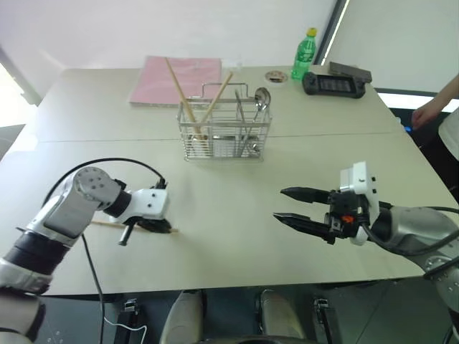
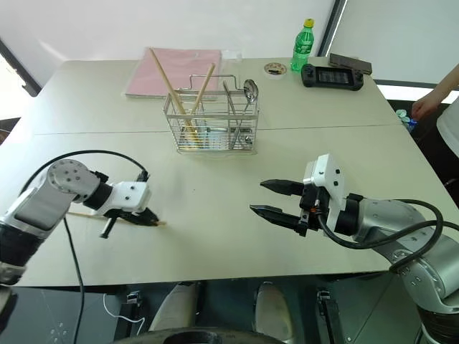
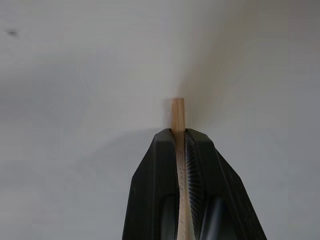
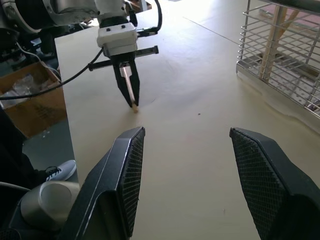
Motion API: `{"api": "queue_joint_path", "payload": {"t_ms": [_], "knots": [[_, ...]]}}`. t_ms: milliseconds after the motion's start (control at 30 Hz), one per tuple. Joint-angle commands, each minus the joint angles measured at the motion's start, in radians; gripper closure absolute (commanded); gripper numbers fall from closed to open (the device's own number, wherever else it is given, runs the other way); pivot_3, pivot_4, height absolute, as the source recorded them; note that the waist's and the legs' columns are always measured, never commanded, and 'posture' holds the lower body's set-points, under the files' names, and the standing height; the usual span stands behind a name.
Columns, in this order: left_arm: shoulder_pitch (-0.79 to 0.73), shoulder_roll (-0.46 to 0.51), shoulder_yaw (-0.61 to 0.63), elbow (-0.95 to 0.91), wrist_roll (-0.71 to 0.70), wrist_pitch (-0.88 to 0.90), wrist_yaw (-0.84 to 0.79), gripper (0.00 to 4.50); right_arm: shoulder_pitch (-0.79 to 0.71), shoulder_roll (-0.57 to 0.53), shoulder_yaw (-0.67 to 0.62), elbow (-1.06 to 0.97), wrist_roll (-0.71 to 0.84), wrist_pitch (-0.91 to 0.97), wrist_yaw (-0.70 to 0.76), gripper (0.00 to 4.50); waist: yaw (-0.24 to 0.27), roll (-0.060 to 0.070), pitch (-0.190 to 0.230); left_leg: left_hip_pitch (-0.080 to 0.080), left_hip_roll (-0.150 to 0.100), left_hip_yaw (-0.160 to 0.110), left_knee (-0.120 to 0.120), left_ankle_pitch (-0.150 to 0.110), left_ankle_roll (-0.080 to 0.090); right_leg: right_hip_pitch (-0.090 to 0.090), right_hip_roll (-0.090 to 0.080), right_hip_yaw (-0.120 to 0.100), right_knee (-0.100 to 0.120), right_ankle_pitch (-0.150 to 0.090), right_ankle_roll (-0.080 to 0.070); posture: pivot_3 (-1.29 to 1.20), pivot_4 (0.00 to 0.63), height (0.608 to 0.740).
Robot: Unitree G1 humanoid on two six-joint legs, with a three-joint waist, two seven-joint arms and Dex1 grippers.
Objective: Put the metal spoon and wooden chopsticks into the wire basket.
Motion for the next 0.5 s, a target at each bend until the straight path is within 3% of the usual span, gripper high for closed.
{"api": "queue_joint_path", "payload": {"t_ms": [33,267,367,500], "knots": [[-0.17,-0.108,0.229,0.029,-0.17,0.164,0.192,4.47,0.011,-0.004,-0.022,-0.01,-0.004,-0.023,0.017,1.69,0.01,-0.002,0.001,-0.001,0.0,-0.001,0.001,0.0,0.0,0.0,0.0,-0.001,0.0,0.0,0.0,0.0,0.15,0.731],[-0.481,-0.265,0.57,0.191,-0.378,0.449,0.601,4.47,0.007,-0.001,-0.018,-0.009,-0.008,-0.022,0.019,1.69,-0.015,-0.004,0.002,0.002,0.0,-0.002,0.006,-0.002,0.004,0.005,0.001,-0.002,0.002,0.001,0.008,0.0,0.15,0.731],[-0.574,-0.291,0.627,0.268,-0.4,0.42,0.693,4.47,-0.007,0.001,-0.011,-0.008,-0.004,-0.016,0.014,1.69,-0.021,-0.004,0.002,0.002,0.0,-0.003,0.006,-0.002,0.004,0.005,0.001,-0.003,0.003,0.001,0.008,0.0,0.15,0.731],[-0.672,-0.347,0.606,0.394,-0.369,0.286,0.732,4.47,-0.028,0.004,-0.001,0.001,-0.006,-0.011,0.009,1.69,-0.013,-0.004,0.002,0.002,0.0,-0.003,0.007,-0.002,0.004,0.005,0.001,-0.002,0.003,0.001,0.008,0.0,0.15,0.731]]}}
